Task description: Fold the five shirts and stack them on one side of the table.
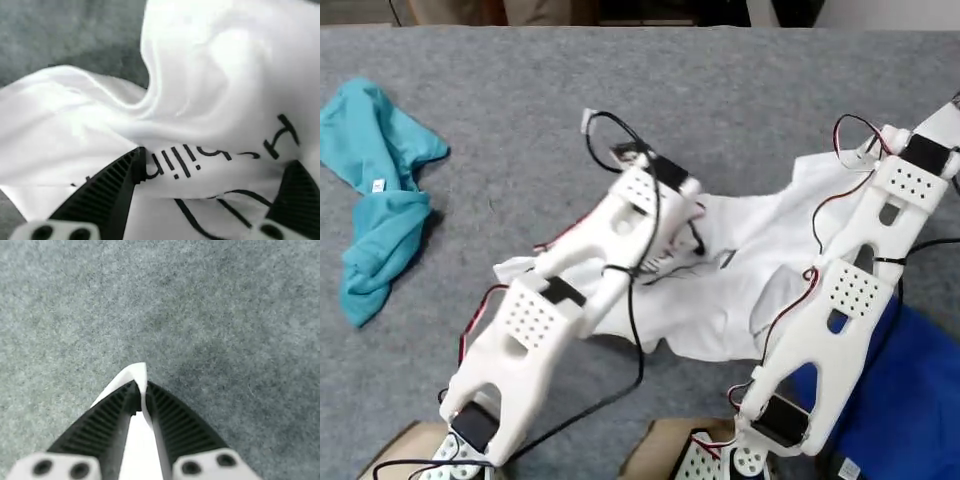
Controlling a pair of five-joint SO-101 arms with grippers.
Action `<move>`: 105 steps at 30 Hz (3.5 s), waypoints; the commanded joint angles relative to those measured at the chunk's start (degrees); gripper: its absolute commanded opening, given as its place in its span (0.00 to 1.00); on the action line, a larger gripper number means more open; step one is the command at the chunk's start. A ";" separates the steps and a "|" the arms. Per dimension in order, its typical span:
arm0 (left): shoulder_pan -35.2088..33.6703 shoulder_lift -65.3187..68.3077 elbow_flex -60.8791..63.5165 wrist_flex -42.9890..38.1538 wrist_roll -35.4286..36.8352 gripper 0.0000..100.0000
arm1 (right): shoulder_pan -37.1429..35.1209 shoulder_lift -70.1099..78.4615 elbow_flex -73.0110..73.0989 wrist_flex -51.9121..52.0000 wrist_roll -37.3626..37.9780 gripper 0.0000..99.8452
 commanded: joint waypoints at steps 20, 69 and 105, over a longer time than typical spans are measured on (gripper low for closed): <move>-13.98 -5.76 -18.55 1.23 3.43 0.42 | -0.40 -0.92 -2.51 -1.05 1.93 0.01; -9.67 -1.19 -8.97 8.70 -7.74 0.43 | -1.89 -0.84 -2.51 -1.85 4.66 0.01; -10.64 13.58 -35.34 3.52 1.23 0.02 | -1.89 -0.84 -2.51 -1.85 4.66 0.01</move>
